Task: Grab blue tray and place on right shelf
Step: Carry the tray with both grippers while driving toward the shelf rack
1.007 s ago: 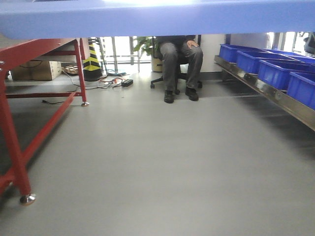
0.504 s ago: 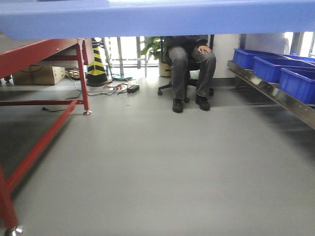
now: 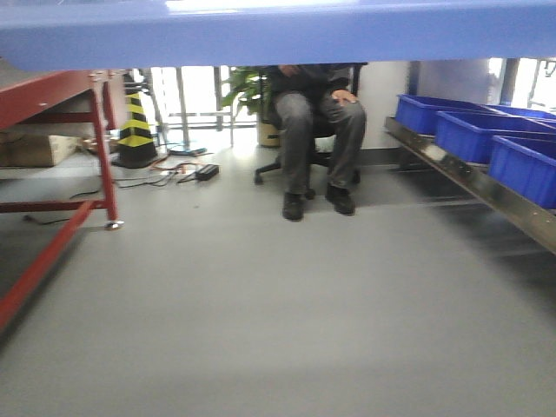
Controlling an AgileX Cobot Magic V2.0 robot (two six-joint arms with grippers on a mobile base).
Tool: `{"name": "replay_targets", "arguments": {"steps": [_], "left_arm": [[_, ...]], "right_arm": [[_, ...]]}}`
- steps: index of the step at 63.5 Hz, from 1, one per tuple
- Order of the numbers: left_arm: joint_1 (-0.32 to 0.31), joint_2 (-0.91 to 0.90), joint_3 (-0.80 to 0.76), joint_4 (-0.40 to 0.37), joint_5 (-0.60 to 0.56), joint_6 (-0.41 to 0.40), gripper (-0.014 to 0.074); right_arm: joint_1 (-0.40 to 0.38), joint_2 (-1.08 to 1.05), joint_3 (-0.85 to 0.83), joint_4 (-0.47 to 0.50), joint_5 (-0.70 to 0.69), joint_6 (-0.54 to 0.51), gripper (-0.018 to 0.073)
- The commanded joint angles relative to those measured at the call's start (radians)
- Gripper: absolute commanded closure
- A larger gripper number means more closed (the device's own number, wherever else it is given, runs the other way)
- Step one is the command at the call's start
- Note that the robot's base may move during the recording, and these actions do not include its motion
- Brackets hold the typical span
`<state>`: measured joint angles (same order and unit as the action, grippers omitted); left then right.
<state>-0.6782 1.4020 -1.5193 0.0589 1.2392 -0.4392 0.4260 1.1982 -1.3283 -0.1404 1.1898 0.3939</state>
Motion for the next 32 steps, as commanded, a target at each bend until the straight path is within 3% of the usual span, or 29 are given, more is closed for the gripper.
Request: {"name": "replay_targets", "arguments": {"steps": [1,32], "left_arm": [[-0.012,-0.026,-0.019,-0.025,0.04,0.039,0.0645],[-0.012,-0.026,-0.019,-0.027,0.04,0.039,0.0645]], "right_arm": [[0.001,-0.023,-0.033,-0.015,-0.083,-0.029,0.0503],[0.001,-0.023,-0.033,-0.015,-0.083,-0.029,0.0503]]}}
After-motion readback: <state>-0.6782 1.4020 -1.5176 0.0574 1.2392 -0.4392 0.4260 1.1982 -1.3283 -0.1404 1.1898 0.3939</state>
